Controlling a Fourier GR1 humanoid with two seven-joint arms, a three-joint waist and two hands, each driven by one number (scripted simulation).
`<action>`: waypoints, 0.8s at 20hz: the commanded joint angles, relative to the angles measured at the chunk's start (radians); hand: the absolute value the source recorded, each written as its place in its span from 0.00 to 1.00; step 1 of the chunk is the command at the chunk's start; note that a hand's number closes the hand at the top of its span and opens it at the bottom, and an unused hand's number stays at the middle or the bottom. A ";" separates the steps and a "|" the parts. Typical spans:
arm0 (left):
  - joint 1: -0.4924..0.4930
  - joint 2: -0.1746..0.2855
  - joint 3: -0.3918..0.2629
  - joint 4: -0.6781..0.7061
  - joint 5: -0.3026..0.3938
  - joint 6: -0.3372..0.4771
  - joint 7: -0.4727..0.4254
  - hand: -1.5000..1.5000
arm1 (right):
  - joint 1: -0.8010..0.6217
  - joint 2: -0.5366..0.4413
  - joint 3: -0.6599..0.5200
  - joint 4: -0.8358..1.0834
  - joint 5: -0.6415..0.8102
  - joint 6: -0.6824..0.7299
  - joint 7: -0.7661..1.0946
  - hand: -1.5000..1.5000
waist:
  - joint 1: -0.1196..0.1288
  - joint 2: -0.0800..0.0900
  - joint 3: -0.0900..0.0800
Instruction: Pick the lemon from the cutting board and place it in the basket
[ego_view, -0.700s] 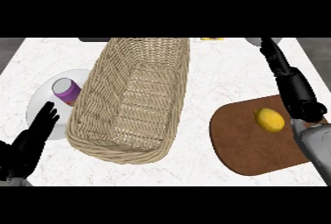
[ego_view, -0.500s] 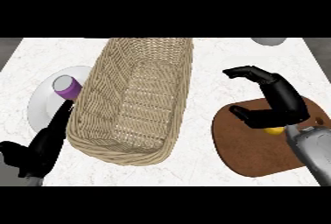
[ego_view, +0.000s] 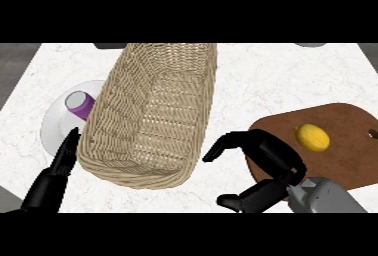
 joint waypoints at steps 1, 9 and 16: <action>-0.154 0.092 0.088 0.015 -0.055 0.008 0.042 0.50 | -0.017 -0.049 0.005 -0.158 0.058 -0.050 0.065 0.00 | -0.057 -0.008 -0.044; 0.064 0.006 0.190 -0.194 -0.180 -0.061 0.075 0.50 | -0.349 -0.426 -0.137 -0.135 0.328 0.059 0.241 0.00 | -0.066 -0.003 -0.052; -0.110 -0.028 0.218 -0.094 -0.202 -0.146 0.125 0.50 | -0.552 -0.670 -0.051 -0.156 0.311 0.506 0.313 0.00 | -0.026 0.013 -0.051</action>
